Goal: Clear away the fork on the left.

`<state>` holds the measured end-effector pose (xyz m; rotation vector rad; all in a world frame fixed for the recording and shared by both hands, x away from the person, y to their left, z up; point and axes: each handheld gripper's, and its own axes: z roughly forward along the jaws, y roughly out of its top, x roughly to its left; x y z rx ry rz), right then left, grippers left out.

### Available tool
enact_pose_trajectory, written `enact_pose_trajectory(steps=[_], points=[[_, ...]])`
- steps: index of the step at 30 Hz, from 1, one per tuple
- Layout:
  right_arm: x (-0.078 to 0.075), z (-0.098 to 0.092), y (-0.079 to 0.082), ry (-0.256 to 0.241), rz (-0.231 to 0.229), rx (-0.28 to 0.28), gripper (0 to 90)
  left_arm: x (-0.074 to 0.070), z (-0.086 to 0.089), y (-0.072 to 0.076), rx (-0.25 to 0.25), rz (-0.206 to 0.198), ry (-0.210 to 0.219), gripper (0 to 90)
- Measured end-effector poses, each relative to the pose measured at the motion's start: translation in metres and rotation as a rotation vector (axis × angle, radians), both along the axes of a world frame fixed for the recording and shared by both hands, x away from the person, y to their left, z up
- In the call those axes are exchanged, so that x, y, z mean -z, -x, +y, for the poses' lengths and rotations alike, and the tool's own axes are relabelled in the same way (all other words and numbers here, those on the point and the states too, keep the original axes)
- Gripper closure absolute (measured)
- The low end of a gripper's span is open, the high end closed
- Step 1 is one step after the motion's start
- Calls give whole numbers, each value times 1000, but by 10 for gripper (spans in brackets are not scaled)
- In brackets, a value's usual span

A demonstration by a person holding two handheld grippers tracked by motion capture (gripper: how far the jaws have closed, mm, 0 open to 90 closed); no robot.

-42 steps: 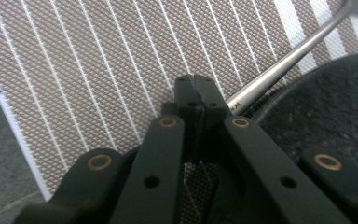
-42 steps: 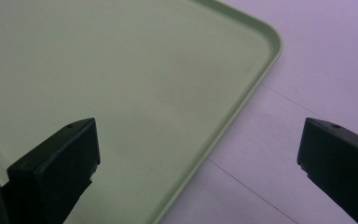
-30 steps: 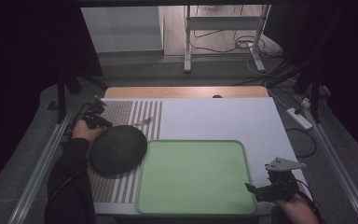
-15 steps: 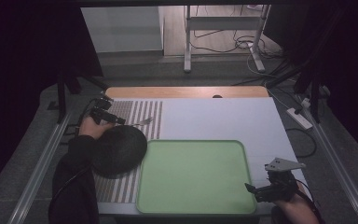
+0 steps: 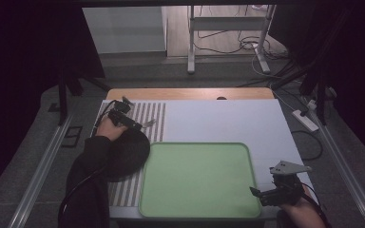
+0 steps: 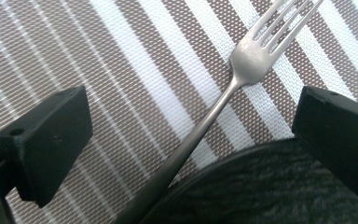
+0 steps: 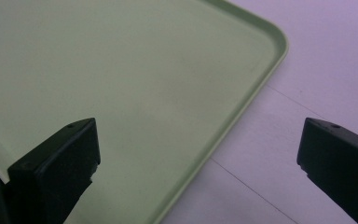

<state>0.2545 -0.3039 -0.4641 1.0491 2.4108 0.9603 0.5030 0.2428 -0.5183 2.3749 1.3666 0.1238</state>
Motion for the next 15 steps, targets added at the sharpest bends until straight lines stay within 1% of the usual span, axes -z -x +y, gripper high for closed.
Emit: enact_pose_trajectory(steps=[3, 6, 7, 12, 13, 15], points=[[0, 0, 0, 0, 0, -1, 0, 4, -7, -2, 6, 6, -28, 0], [0, 0, 0, 0, -1, -2, 0, 8, -12, -5, -8, 20, -58, 0], [0, 0, 0, 0, -1, -2, 0, 8, -12, -6, -7, 14, -71, 0], [0, 0, 0, 0, 0, -5, 0, 8, -14, -7, -8, 22, -91, 4], [0, 0, 0, 1, -1, -5, 0, 7, -13, -7, -4, 23, -93, 22], [0, 0, 0, 4, -1, -6, 0, 4, -9, -7, -8, 17, -88, 93]])
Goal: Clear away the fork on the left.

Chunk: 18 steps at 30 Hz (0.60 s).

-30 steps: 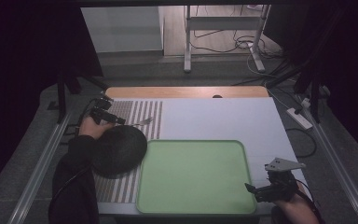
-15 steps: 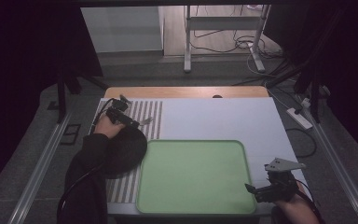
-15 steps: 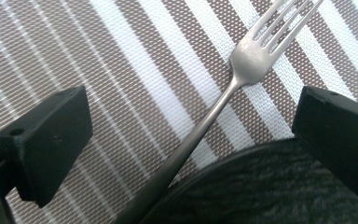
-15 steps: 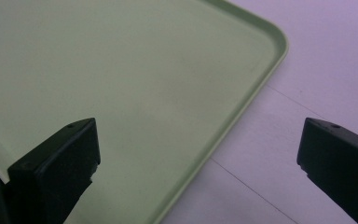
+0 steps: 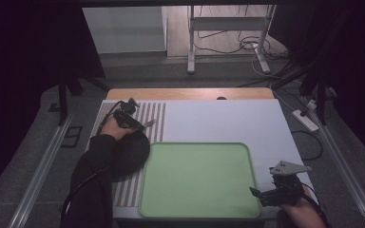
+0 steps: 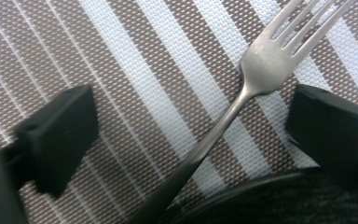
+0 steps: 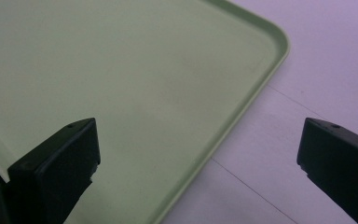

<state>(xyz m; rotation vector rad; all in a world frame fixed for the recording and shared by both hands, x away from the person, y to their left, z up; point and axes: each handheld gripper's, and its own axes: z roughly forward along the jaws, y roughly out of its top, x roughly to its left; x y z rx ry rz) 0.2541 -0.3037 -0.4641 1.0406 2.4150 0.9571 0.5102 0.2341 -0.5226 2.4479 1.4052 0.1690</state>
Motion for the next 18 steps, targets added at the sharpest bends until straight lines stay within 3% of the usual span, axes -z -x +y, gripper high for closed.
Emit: enact_pose_trajectory(steps=[4, 9, 14, 18], points=[[0, 0, 0, 1, 1, -2, 0, -3, 10, 2, 15, -26, 10, 238], [0, 0, 0, 1, 1, -3, 0, -3, 22, 8, 72, -77, 45, 456], [0, 1, 0, 4, 1, -5, 0, -2, 29, 13, 112, -109, 70, 770], [0, 1, 0, 5, 1, -5, 0, -1, 34, 14, 125, -109, 102, 796]])
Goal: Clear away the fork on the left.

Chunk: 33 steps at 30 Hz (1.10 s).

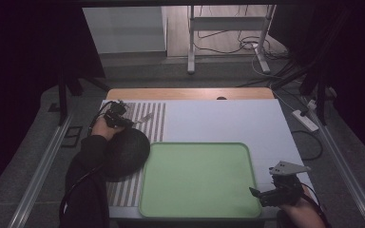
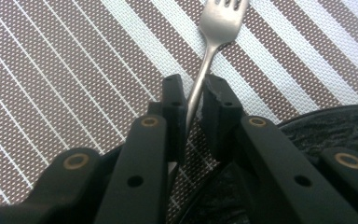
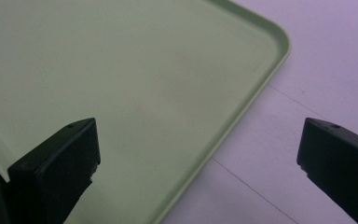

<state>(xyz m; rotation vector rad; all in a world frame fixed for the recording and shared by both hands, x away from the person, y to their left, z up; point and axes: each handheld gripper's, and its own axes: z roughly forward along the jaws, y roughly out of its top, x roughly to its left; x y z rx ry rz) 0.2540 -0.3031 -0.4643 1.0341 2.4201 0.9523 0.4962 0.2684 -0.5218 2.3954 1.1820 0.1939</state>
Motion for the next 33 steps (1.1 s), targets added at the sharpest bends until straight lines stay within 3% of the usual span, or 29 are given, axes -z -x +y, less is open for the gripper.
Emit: enact_pose_trajectory(steps=[6, 18, 20, 23, 33], points=[[0, 0, 0, -4, 1, 1, 0, 1, 9, -2, -4, 29, 42, 852], [0, 0, 0, -5, 3, 1, 0, -14, 55, 8, -146, 32, -41, 852], [0, 0, 0, -2, 2, 0, 0, -16, 62, 12, -155, 40, -46, 852], [0, 0, -1, 1, 3, 0, 0, -21, 69, 18, -166, 65, -21, 852], [0, 1, -1, 7, 4, -1, 0, -37, 60, 37, -143, 79, 29, 851]])
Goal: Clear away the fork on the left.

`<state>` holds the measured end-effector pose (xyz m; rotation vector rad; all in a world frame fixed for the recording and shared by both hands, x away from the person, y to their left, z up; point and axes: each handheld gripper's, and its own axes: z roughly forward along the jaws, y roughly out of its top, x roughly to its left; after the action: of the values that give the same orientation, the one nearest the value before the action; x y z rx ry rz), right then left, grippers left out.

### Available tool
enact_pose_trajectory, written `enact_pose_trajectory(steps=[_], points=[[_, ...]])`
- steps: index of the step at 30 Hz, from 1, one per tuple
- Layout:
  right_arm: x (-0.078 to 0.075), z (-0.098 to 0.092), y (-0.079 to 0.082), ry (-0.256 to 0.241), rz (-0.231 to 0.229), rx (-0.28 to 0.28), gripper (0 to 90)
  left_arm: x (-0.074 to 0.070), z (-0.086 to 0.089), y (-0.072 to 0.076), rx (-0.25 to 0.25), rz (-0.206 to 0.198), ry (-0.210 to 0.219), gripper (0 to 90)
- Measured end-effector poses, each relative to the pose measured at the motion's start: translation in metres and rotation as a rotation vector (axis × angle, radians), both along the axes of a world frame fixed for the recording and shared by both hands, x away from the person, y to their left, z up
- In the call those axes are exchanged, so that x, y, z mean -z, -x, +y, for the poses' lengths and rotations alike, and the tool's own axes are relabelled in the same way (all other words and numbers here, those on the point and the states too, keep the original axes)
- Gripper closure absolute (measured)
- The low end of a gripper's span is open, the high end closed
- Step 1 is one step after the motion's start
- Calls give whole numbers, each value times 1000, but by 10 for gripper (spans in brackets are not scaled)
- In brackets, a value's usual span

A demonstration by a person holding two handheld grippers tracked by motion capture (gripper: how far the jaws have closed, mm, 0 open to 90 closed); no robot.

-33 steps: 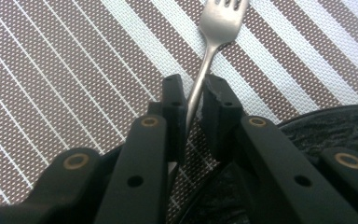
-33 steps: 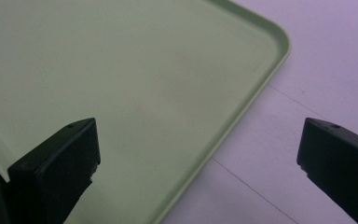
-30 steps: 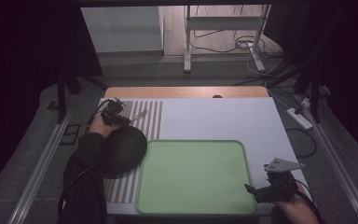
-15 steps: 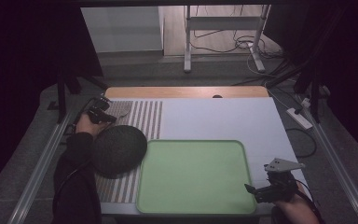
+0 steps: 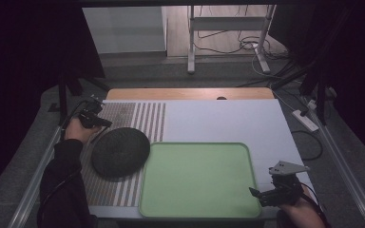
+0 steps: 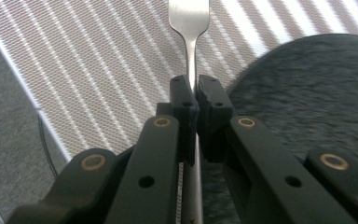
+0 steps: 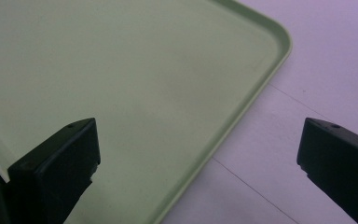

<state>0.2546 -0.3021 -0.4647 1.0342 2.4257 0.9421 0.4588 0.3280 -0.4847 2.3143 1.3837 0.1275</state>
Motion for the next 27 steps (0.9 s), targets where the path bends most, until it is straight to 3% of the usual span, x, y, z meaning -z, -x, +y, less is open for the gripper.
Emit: enact_pose_trajectory(steps=[8, 16, 27], points=[[0, 0, 0, 5, -1, 2, 0, 1, -21, 16, 33, -4, 17, 851], [0, 0, 0, 4, -5, 3, 0, -1, -31, 28, 50, -13, 44, 850], [0, 0, 1, 2, -9, 0, 0, -3, -48, 48, 76, -9, 48, 850]])
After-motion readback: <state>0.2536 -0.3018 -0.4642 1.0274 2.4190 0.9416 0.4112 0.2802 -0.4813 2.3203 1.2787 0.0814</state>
